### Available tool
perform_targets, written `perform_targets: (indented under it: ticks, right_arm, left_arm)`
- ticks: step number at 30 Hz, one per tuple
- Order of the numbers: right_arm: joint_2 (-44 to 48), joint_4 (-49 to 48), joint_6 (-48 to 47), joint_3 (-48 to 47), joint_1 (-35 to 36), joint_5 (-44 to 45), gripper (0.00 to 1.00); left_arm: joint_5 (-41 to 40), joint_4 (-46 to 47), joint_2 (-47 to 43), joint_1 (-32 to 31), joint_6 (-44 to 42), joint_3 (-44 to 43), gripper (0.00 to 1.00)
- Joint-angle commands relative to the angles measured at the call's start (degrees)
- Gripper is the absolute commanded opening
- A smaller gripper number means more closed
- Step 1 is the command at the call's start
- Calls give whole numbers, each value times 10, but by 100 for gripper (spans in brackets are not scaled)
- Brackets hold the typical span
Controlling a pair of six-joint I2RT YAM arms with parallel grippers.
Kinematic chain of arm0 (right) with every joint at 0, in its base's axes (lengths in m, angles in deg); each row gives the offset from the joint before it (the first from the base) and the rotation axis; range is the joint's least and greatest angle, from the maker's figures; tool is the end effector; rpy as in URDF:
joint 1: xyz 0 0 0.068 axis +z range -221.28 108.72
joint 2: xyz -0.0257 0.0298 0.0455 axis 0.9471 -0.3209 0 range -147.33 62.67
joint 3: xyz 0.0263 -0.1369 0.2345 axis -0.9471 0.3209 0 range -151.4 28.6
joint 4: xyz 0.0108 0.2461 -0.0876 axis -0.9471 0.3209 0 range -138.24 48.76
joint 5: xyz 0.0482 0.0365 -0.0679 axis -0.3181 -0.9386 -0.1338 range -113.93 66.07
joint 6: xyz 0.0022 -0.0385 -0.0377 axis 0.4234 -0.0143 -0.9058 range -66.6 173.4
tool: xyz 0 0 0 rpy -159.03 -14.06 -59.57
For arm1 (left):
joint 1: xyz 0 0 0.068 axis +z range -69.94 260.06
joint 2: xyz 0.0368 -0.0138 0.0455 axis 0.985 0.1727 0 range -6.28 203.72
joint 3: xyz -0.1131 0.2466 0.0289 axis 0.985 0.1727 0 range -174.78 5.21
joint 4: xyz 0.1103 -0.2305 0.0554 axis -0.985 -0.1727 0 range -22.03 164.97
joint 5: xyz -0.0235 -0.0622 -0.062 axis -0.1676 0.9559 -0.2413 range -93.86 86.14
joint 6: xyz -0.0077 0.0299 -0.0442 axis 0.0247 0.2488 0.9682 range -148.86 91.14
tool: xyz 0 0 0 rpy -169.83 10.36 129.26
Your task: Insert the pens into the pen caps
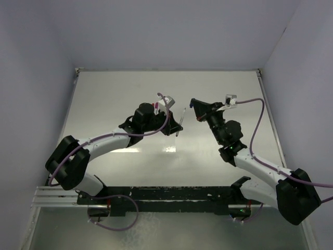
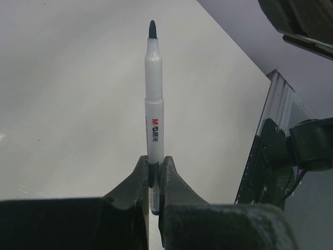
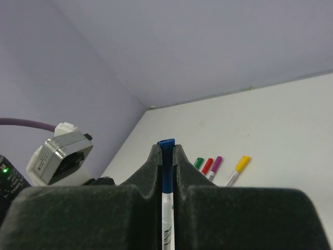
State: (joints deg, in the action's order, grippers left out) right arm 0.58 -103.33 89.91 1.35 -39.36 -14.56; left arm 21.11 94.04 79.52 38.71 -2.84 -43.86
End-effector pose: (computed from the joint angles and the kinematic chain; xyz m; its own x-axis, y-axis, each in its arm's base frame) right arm 0.2019 0.1188 0.2938 0.0028 0.6934 -0.7205 -0.4899 0.6291 0.6036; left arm 0.2409 -0.2320 0.2462 -0.5998 -0.0020 -0.8001 0.7096 0.4607 -0.5331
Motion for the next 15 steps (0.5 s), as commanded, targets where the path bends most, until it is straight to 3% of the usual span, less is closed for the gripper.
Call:
perform_targets:
  ticks: [1, 15]
  right_arm:
    - [5, -68, 1, -5, 0, -29, 0]
    - [-19, -82, 0, -7, -1, -37, 0]
  left_arm:
    - [15, 31, -23, -5, 10, -7, 0]
    - [19, 26, -26, -18, 5, -18, 0]
